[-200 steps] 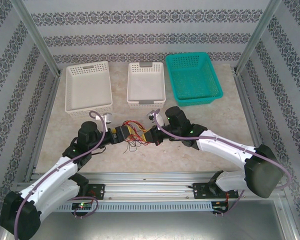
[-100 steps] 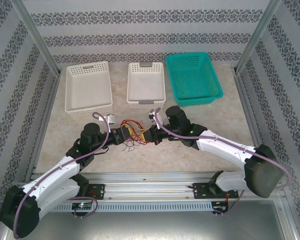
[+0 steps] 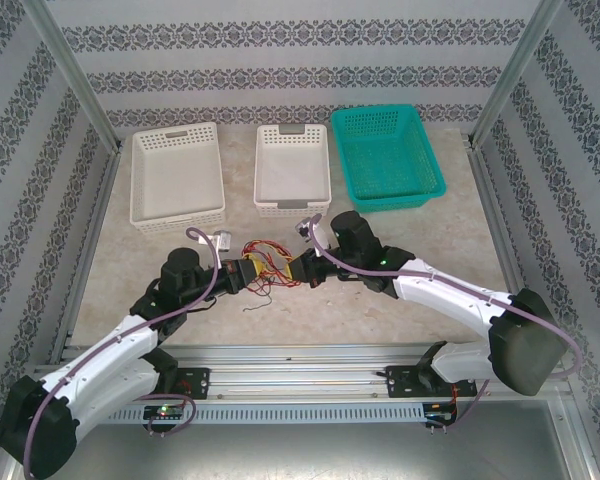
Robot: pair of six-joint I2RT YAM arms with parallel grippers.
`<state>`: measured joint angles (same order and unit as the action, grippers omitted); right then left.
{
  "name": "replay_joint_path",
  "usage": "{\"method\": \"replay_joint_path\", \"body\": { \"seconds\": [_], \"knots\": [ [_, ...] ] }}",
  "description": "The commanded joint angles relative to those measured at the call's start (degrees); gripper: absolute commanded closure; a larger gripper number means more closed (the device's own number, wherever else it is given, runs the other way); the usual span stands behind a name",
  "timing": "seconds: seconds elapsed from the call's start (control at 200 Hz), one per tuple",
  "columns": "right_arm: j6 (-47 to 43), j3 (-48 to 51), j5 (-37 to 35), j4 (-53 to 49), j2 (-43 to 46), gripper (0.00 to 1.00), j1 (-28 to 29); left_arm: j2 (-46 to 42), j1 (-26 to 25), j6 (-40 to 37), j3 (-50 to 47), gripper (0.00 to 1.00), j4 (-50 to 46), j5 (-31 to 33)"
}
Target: Untangle the cables
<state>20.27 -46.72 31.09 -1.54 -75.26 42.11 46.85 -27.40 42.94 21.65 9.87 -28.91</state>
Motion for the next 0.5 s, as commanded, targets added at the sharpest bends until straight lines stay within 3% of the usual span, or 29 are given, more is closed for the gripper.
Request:
{"method": "replay_joint_path", "body": {
  "seconds": [0.0,0.26,0.445,0.495],
  "knots": [
    [-2.8,-3.1,-8.7,-8.5,-0.7,1.0,-1.3,-1.8,-0.4,-5.6,3.9,1.0,-9.8,2.0],
    [-8.6,-8.8,-26.9,-21.4,-2.4,1.0,-1.5,0.2,-0.4,-9.9,9.6,1.0,-25.0,6.3],
    [-11.9,-14.8,-47.4,-30.0,-5.3,1.0,1.3,3.1,-0.8,-10.2,10.8,1.0,-27.3,4.6],
    [-11.6,-15.8,-49.6,-30.9,-5.1,1.0,1.3,3.8,-1.1,-10.3,11.2,1.0,-28.1,4.4]
  ]
}}
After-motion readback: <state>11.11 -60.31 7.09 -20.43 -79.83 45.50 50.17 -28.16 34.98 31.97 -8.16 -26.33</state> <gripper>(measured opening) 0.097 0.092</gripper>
